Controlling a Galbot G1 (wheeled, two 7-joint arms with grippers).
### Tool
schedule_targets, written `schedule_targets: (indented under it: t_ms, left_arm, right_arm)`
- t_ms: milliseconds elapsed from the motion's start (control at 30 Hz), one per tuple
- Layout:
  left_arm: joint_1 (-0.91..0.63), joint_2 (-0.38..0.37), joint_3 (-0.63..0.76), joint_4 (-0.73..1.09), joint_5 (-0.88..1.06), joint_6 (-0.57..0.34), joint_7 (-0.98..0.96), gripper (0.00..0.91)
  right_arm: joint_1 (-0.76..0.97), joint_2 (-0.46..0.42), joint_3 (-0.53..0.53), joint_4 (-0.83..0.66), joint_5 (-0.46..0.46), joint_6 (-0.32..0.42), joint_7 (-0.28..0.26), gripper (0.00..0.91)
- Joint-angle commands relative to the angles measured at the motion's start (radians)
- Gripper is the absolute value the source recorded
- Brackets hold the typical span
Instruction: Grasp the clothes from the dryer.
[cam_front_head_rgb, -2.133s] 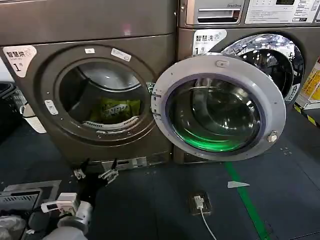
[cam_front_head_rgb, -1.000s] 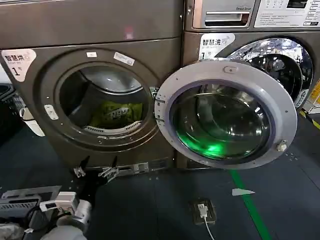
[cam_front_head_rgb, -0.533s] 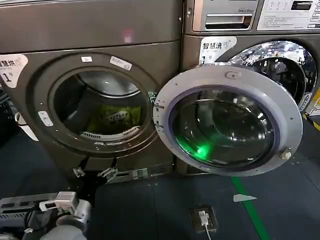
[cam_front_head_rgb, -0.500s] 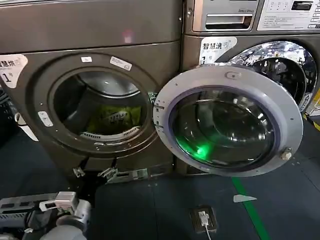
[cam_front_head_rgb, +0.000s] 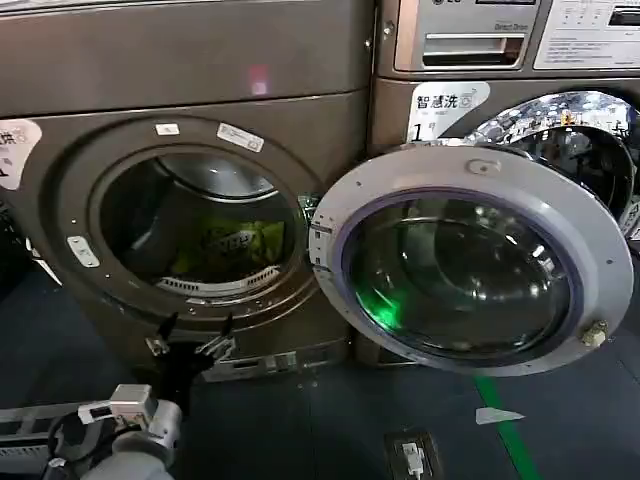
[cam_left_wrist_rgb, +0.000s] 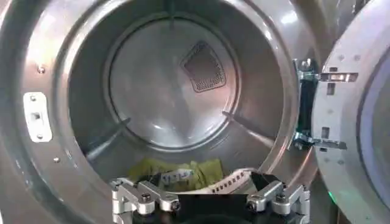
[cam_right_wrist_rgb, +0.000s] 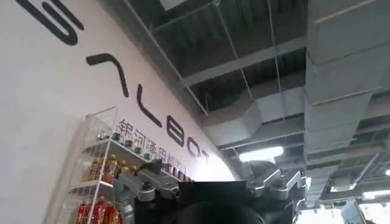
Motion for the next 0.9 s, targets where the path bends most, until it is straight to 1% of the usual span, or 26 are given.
schedule_targets:
  t_ms: [33,633,900]
  left_arm:
    - [-0.001,0.0,0.001,-0.001,0.0,0.0,0.0,0.907]
    - [-0.003,0.0,-0.001,-0.005,-0.001,-0.006,0.0,0.907]
    - [-0.049,0.011,0.001,0.021,-0.03,-0.087,0.008,0.907]
  right_arm:
    - [0.0,0.0,0.001,0.0,0.0,0.001,0.0,0.907]
    - [0.003,0.008,-0.008,0.004,-0.001,0.009,-0.003,0.907]
    - [-0.001,0.011,-0.009,0.009,-0.002,0.005,-0.001,0.907]
